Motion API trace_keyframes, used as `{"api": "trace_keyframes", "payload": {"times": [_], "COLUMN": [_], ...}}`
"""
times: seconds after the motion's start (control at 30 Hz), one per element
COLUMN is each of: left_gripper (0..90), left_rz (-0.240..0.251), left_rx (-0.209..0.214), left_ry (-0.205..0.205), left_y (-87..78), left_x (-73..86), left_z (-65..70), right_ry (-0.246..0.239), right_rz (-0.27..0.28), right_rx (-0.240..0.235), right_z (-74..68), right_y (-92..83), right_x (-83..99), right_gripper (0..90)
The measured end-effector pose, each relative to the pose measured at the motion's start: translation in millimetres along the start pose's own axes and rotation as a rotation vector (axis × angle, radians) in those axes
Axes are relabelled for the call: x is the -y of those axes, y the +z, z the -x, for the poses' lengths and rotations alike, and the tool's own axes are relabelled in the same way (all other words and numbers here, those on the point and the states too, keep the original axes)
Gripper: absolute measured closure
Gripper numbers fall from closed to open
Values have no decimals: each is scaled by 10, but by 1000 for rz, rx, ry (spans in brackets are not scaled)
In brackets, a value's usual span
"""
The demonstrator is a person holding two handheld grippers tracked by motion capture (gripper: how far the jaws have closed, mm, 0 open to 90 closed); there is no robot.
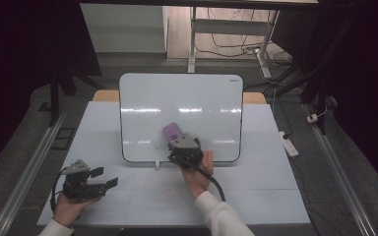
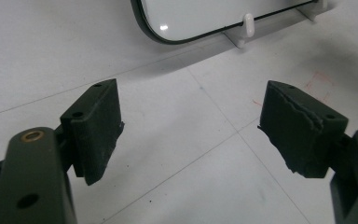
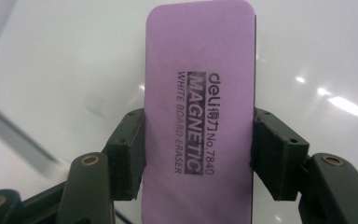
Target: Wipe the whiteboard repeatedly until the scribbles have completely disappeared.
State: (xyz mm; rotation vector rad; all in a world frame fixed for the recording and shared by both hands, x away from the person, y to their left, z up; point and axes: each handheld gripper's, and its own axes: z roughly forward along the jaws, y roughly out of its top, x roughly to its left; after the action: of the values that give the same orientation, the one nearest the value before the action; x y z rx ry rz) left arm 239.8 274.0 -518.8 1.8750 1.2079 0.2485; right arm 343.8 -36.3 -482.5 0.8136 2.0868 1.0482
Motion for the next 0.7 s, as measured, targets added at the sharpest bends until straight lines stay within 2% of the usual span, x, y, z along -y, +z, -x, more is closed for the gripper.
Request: {"api": "trace_keyframes", "payload": {"times": [0.2, 0.27, 0.33, 0.4, 0.5, 0.63, 0.7], "left_gripper": [217, 217, 217, 217, 218, 217, 217], "left_rz": [2, 0, 0, 2, 5, 6, 6], "left_rx": [-1, -2, -3, -3, -4, -6, -6], "left_ry": [1, 2, -1, -2, -5, -6, -6], "left_y": [-11, -10, -12, -16, -24, -26, -22], "left_x": [7, 12, 16, 16, 17, 15, 12], "left_z": [-14, -19, -26, -34, -33, -27, -27], "right_ry": [-65, -86, -94, -89, -91, -57, -11], "right_rz": [0, -2, 2, -4, -5, -3, -1], "right_rx": [-121, -135, -134, -144, -103, -18, 36], "right_z": [-573, -702, -740, -701, -547, -126, 146], "right_y": [242, 286, 298, 282, 220, 61, -51], "right_x": [-149, -161, -157, -157, -140, -67, 5], "right_gripper": [405, 405, 405, 405, 404, 405, 405]}}
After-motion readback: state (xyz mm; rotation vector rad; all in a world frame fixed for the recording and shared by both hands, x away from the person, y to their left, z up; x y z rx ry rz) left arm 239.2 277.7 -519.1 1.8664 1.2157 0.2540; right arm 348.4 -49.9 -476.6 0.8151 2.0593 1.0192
